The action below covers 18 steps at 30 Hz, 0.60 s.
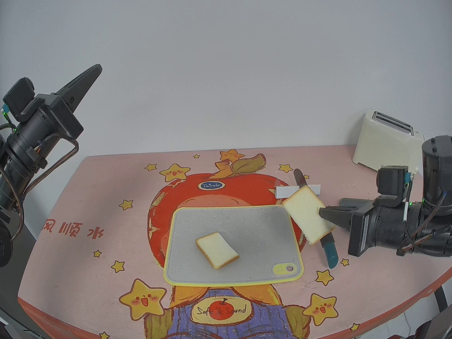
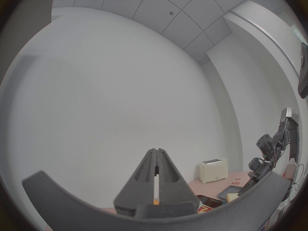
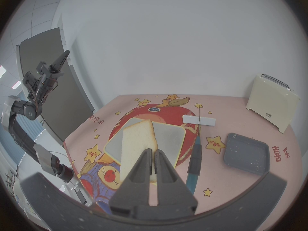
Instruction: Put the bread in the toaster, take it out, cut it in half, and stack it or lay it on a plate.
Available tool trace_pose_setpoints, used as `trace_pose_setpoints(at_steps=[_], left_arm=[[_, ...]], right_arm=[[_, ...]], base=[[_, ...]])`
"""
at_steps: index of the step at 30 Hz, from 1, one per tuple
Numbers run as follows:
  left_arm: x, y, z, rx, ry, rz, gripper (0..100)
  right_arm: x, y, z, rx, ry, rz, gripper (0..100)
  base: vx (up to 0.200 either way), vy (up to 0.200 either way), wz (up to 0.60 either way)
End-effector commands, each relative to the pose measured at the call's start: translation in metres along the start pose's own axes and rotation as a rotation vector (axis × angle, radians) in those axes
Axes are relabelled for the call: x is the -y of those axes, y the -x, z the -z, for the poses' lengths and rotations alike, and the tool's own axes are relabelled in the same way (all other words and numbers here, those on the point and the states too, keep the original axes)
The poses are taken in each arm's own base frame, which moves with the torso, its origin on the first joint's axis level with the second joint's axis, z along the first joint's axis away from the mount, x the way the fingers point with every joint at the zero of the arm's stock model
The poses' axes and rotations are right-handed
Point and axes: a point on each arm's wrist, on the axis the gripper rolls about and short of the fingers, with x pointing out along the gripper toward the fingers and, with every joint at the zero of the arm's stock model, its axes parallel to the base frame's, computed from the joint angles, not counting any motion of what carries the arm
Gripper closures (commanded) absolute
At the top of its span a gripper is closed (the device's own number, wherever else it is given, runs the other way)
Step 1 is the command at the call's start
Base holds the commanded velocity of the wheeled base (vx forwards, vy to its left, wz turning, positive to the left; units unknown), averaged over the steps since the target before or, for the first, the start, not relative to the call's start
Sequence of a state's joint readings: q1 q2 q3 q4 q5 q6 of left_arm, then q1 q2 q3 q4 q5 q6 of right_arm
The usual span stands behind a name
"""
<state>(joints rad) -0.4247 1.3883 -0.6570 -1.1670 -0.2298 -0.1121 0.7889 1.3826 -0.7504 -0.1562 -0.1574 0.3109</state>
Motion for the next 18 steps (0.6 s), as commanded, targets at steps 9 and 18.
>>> trace_pose_setpoints(at_steps=[9,18], left_arm=[[0.0001,0.001,0.0026,-0.01,0.002,0.004,100],[0.0002,0.0016,0.0037,-0.014,0.003,0.005,100]], right_arm=[[0.0039,-0.0038,0.0025,-0.01,-0.005,0.02,100],[0.0062,-0.0063,0.0085,-0.034,-0.001,0.031,100]], base=[[0.0,-0.2,0.0],[0.0,-0.067,0.0]])
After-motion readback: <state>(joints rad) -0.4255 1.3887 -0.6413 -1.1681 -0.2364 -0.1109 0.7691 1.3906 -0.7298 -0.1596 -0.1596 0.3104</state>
